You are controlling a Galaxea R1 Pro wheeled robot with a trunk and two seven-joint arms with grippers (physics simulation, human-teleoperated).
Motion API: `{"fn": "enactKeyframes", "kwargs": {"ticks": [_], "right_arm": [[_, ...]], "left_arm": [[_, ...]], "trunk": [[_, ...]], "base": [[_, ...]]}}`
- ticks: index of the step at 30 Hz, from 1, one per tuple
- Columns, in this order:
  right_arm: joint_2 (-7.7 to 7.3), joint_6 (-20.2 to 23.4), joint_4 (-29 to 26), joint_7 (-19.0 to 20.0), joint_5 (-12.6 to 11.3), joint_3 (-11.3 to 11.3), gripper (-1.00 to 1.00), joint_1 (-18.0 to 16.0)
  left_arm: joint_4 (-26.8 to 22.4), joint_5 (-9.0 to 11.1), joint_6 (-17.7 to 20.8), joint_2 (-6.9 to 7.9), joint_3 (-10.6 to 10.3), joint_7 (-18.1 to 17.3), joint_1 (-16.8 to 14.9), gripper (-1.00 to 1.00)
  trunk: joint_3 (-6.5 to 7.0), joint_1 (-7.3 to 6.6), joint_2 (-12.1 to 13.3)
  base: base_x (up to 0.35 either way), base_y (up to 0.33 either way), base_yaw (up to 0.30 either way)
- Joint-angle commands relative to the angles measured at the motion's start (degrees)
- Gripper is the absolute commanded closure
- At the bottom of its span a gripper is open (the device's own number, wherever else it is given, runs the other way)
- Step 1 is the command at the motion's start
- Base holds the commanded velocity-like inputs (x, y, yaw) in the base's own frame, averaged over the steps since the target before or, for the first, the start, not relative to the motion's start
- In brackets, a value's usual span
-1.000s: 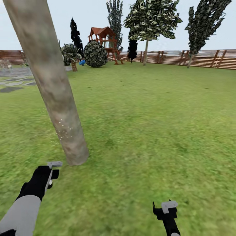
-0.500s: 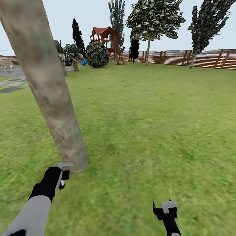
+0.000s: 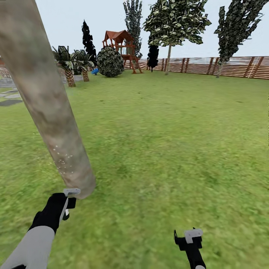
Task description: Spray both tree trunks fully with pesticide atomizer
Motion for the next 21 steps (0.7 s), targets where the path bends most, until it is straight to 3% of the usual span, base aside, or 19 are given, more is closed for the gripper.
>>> {"fn": "enactKeyframes", "kwargs": {"ticks": [1, 8, 12, 14, 21], "right_arm": [[0.0, -0.1, 0.0, -0.2, -0.3, 0.5, -1.0, 0.0], [0.05, 0.0, 0.0, -0.2, -0.3, 0.5, -1.0, 0.0], [0.08, -0.1, 0.0, -0.3, -0.3, 0.5, -1.0, 0.0], [0.08, 0.0, 0.0, -0.3, -0.3, 0.5, -1.0, 0.0], [0.1, 0.0, 0.0, -0.3, -0.3, 0.5, -1.0, 0.0]], "left_arm": [[-0.1, -0.5, 0.2, -0.15, 0.1, -0.2, 0.0, 1.0], [-0.9, -0.7, 0.2, 0.18, 0.4, 0.2, 0.0, 1.0], [-1.2, -0.7, 0.2, 3.03, 1.3, 0.3, 0.1, 1.0], [-1.2, -0.5, 0.1, 3.68, 2.2, 0.3, 0.1, 1.0], [-1.7, -0.4, 0.1, 2.33, 1.8, 1.7, 0.1, 1.0]], "trunk": [[-0.05, -0.02, 0.0], [-0.05, -0.02, 0.0], [-0.05, -0.02, 0.0], [-0.05, -0.02, 0.0], [-0.05, -0.02, 0.0]], "base": [[-0.099, -0.262, 0.0], [0.105, -0.242, 0.0], [0.226, -0.209, 0.193], [0.228, -0.208, 0.266], [0.227, -0.208, 0.277]]}}
